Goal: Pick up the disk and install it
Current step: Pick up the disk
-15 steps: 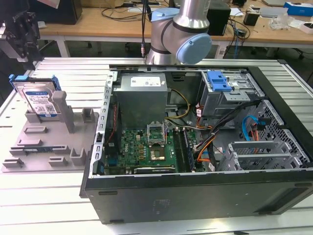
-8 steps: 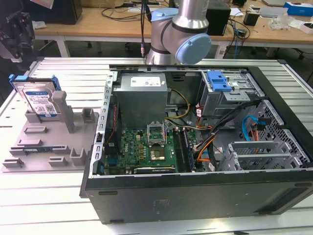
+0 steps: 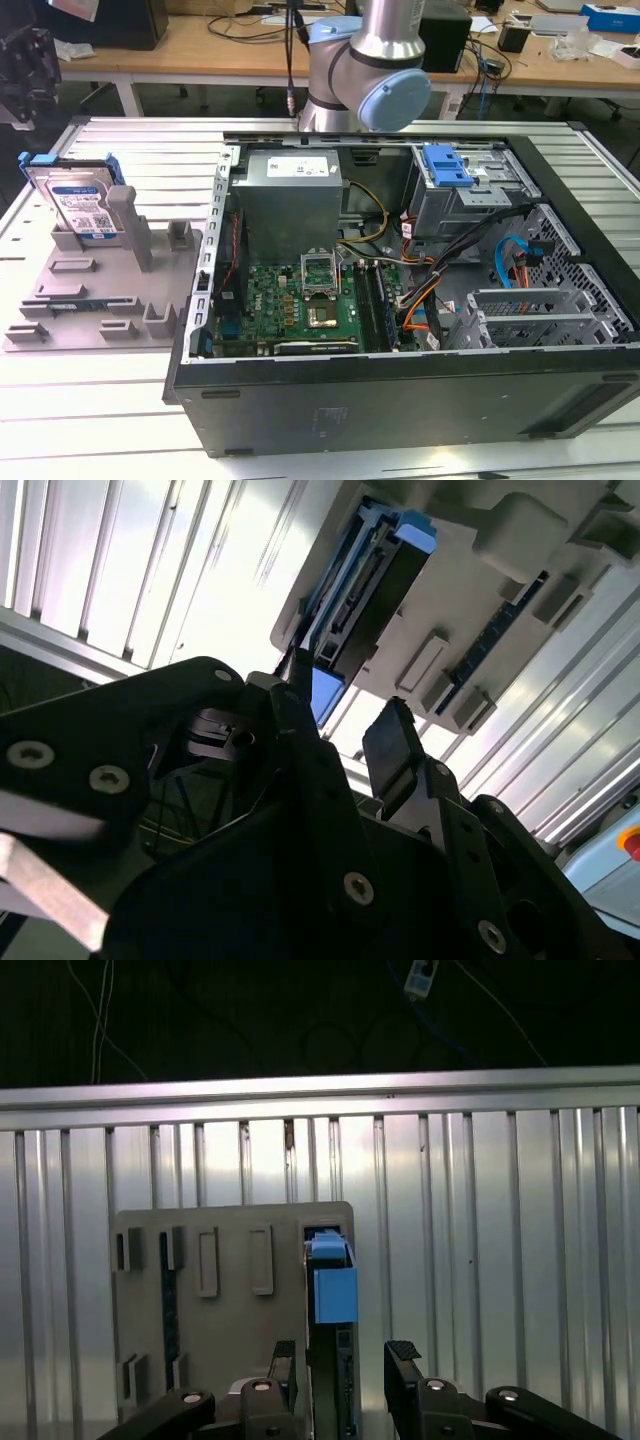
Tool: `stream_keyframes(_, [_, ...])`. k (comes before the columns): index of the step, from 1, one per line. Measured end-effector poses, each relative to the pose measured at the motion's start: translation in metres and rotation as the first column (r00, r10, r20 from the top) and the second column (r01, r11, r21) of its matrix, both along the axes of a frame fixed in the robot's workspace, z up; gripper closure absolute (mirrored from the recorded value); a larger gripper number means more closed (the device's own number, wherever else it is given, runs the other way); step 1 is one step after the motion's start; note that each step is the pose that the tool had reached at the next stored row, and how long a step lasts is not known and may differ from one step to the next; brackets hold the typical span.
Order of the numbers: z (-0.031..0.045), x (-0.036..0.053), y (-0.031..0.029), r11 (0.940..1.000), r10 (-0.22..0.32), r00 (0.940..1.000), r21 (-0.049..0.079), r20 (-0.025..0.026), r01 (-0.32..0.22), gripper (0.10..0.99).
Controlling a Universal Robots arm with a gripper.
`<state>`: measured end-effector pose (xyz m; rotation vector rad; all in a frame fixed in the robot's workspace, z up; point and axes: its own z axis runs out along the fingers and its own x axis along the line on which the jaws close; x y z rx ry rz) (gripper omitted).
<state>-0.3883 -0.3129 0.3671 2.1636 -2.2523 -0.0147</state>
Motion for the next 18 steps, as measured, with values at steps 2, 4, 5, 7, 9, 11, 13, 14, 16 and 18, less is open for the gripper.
stream_keyframes(2, [-0.0024, -0.0048, 0.0000, 1.0000, 0.000, 1.0000, 0.000, -0.0001, 0.000, 0.604])
stream_keyframes(4, [-0.0039, -0.0062, -0.0001, 1.0000, 0.000, 1.0000, 0.000, 0.0000, 0.000, 0.604])
stream_keyframes(5, [-0.0042, -0.0063, -0.0001, 1.0000, 0.000, 1.0000, 0.000, -0.0002, 0.000, 0.604])
stream_keyframes(7, [-0.0052, -0.0065, 0.0000, 1.0000, 0.000, 1.0000, 0.000, -0.0001, 0.000, 0.604])
stream_keyframes(9, [-0.0063, -0.0066, 0.0000, 1.0000, 0.000, 1.0000, 0.000, 0.0000, 0.000, 0.604])
stream_keyframes(11, [-0.0078, -0.0067, 0.0000, 1.0000, 0.000, 1.0000, 0.000, 0.0000, 0.000, 0.604])
stream_keyframes(13, [-0.0095, -0.0069, 0.0000, 1.0000, 0.000, 1.0000, -0.001, 0.0000, 0.000, 0.604])
stream_keyframes(14, [-0.0099, -0.0070, 0.0000, 1.0000, 0.000, 1.0000, -0.001, -0.0001, 0.000, 0.604])
stream_keyframes(16, [-0.0108, -0.0072, 0.0000, 1.0000, 0.000, 1.0000, -0.001, -0.0002, 0.000, 0.604])
stream_keyframes(18, [-0.0116, -0.0075, 0.0000, 1.0000, 0.000, 1.0000, -0.001, -0.0001, 0.000, 0.604])
